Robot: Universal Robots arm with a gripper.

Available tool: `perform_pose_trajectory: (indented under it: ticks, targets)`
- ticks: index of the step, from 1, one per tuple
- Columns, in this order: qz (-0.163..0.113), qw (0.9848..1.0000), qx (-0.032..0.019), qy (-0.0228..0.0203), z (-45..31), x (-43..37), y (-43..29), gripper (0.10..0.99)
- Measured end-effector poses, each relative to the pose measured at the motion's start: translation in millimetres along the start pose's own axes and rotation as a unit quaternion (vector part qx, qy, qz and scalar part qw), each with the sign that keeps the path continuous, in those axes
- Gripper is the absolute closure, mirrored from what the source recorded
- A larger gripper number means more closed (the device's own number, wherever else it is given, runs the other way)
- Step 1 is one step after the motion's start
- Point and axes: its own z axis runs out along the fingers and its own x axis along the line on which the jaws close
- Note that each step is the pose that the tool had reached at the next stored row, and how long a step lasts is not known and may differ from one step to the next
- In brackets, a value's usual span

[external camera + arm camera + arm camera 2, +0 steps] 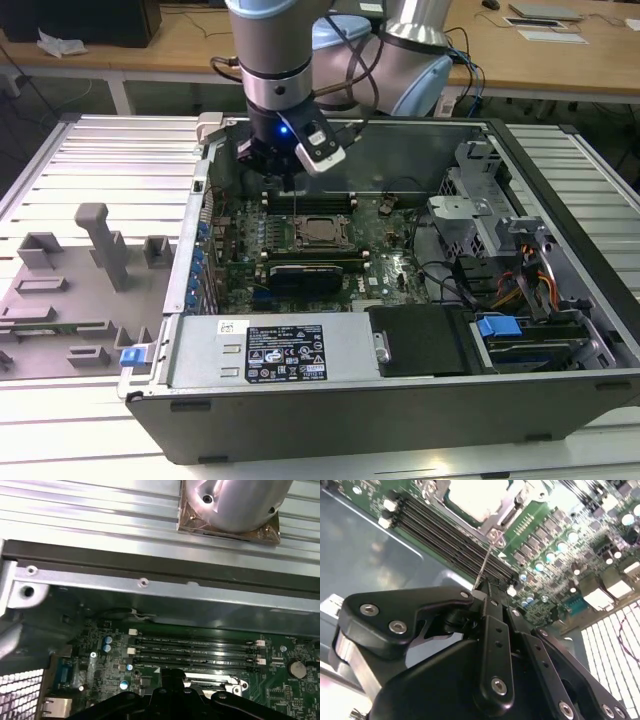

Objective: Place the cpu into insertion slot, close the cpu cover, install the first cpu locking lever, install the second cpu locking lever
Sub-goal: 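Install the first cpu locking lever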

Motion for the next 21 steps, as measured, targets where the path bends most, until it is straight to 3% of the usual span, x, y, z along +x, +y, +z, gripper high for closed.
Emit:
perform_pose_trajectory:
  ticks: [2, 5, 10, 11, 15, 21]
  targets:
    - [0.000, 1.0000, -0.0013, -0.0002, 1.0, -5.1, -2.4, 0.980]
    - [0.000, 1.0000, -0.0045, -0.0005, 3.4, -19.3, -8.9, 0.980]
    - [0.001, 1.0000, -0.0093, -0.0011, 6.2, -30.3, -13.7, 0.980]
    - [0.001, 0.9999, -0.0124, -0.0014, 6.6, -32.3, -14.2, 0.980]
    - [0.003, 0.9994, -0.0345, -0.0038, 10.3, -41.4, -16.3, 0.980]
    - [0.004, 0.9993, -0.0362, -0.0038, 23.9, -42.0, -20.0, 0.980]
